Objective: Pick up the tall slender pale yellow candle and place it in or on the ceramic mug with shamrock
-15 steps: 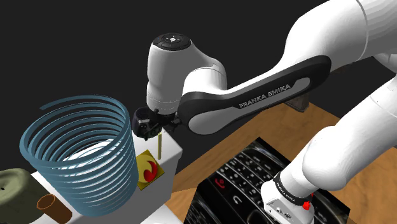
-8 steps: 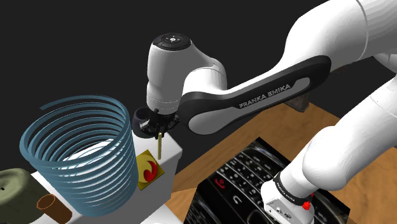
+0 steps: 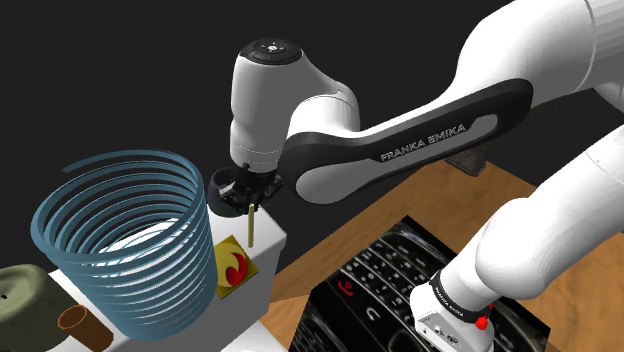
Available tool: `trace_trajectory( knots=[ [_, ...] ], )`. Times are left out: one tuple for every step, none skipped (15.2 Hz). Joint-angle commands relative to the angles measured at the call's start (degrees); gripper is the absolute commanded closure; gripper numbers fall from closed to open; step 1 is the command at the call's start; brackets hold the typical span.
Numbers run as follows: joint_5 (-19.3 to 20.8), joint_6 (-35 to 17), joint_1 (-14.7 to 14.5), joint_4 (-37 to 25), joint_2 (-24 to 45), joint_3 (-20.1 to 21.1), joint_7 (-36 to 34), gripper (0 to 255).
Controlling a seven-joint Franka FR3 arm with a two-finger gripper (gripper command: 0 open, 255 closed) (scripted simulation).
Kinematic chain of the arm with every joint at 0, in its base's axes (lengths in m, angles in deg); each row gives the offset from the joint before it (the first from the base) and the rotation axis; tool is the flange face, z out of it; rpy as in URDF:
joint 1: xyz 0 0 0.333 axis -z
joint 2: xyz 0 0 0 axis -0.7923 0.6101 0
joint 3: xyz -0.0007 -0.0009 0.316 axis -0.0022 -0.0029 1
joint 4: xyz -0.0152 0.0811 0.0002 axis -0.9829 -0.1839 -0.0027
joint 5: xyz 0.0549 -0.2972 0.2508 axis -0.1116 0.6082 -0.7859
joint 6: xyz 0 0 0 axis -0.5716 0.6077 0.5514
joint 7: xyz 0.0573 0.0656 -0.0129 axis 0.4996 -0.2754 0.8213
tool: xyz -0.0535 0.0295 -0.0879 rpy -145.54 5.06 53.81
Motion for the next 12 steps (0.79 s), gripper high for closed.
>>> trace_trajectory(
  knots=[
    [-0.9, 1.5, -0.1, -0.9, -0.9, -0.2, 0.8, 255],
    [-1.3, 2.3, -0.1, -1.3, -1.3, -0.3, 1.1, 255],
    [-1.6, 3.0, -0.2, -1.7, -1.7, -0.4, 1.5, 255],
    [-2.0, 3.8, -0.2, -2.2, -2.1, -0.5, 1.8, 255],
    [-2.3, 4.5, -0.2, -2.7, -2.5, -0.6, 2.1, 255],
    [-2.6, 5.3, -0.3, -3.2, -2.8, -0.7, 2.4, 255],
    [-2.9, 6.0, -0.3, -3.7, -3.1, -0.9, 2.7, 255],
    [-3.1, 6.8, -0.3, -4.2, -3.5, -1.0, 3.0, 255],
    [-3.4, 7.5, -0.4, -4.7, -3.8, -1.1, 3.2, 255],
    [-3.6, 8.3, -0.4, -5.3, -4.0, -1.2, 3.5, 255],
    [-3.8, 9.0, -0.4, -5.8, -4.3, -1.3, 3.7, 255],
    [-4.0, 9.8, -0.4, -6.4, -4.6, -1.4, 3.9, 255]
  ],
)
